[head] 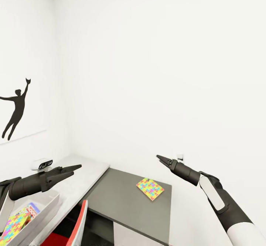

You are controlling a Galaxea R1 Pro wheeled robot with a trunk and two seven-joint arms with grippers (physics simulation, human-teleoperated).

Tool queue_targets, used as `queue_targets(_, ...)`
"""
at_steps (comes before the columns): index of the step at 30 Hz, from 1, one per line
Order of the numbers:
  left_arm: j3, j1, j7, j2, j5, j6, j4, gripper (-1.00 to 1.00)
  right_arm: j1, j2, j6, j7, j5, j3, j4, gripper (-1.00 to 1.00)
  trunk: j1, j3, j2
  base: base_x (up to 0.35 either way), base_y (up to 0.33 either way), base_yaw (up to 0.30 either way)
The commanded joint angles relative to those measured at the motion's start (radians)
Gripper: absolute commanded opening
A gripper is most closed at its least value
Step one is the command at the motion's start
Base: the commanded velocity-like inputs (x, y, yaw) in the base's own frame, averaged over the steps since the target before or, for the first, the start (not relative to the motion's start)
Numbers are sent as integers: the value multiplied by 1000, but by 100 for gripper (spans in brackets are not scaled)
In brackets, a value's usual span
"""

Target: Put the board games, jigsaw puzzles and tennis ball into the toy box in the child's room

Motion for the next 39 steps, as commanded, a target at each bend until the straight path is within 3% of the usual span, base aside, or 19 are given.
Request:
queue_targets(1,0,0,-4,0,-1,11,0,100,-1,-1,7,2,-9,-2,2,100,0,-2,-1,-137,0,-172)
queue_targets(39,0,0,-4,0,-1,11,0,100,0,0,7,11,-8,-11,26,100,0,-50,-1,-40,0,-182)
